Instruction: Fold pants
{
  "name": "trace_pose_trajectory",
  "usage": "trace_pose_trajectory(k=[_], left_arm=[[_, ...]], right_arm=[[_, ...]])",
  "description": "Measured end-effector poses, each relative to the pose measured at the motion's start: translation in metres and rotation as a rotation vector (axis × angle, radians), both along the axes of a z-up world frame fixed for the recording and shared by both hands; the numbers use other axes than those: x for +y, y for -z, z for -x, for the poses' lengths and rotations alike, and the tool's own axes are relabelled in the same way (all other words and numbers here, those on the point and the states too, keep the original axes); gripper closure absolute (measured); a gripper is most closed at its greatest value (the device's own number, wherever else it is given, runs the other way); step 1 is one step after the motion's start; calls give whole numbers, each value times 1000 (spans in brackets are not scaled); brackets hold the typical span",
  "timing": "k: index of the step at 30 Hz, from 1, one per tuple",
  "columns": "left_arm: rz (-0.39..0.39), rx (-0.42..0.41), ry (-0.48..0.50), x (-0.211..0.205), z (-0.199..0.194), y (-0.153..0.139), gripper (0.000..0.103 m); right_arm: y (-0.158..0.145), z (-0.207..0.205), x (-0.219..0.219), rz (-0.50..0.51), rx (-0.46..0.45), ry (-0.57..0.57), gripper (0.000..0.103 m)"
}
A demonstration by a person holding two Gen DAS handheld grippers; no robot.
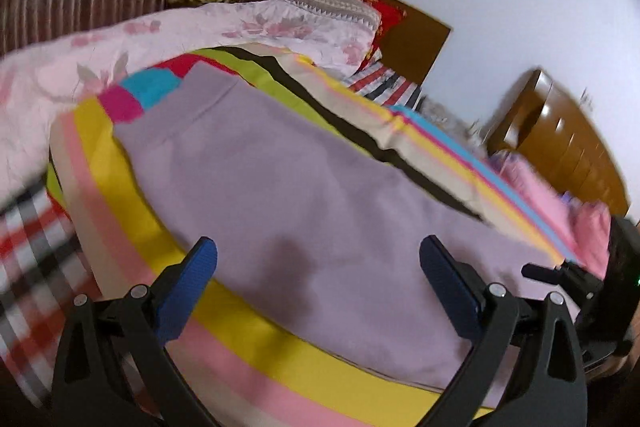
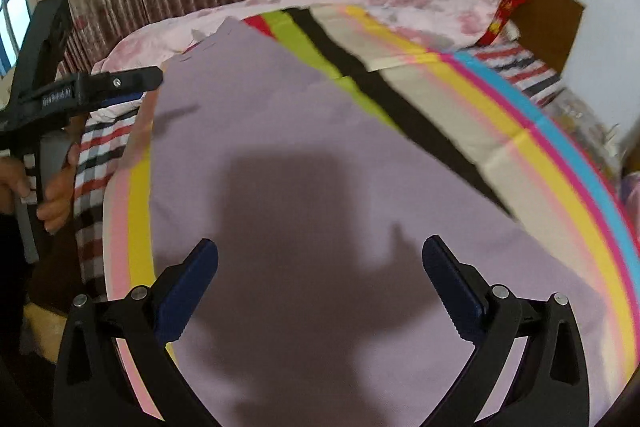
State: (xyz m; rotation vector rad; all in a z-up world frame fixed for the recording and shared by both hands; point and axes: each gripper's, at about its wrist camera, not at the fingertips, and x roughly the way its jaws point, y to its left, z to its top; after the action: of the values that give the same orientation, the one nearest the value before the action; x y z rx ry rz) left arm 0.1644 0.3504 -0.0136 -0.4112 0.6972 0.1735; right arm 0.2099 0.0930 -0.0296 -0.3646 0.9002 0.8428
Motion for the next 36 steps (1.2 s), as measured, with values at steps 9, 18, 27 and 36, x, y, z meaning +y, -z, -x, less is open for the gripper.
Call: trace_pose_trajectory(k=[9, 18, 27, 36], left_arm=[[-45, 191, 26, 20, -49, 49, 2], [-55, 227, 36, 21, -48, 53, 2], [-61, 224, 30, 18, -52, 53, 2], [47, -34, -31, 46, 3, 18, 2]], right_arm=[[24, 19, 22, 109, 25, -93, 4], [16, 25, 68, 90, -13, -170, 4], [8, 28, 55, 81, -8, -195, 5], [13, 19, 55, 176, 19, -227, 5]])
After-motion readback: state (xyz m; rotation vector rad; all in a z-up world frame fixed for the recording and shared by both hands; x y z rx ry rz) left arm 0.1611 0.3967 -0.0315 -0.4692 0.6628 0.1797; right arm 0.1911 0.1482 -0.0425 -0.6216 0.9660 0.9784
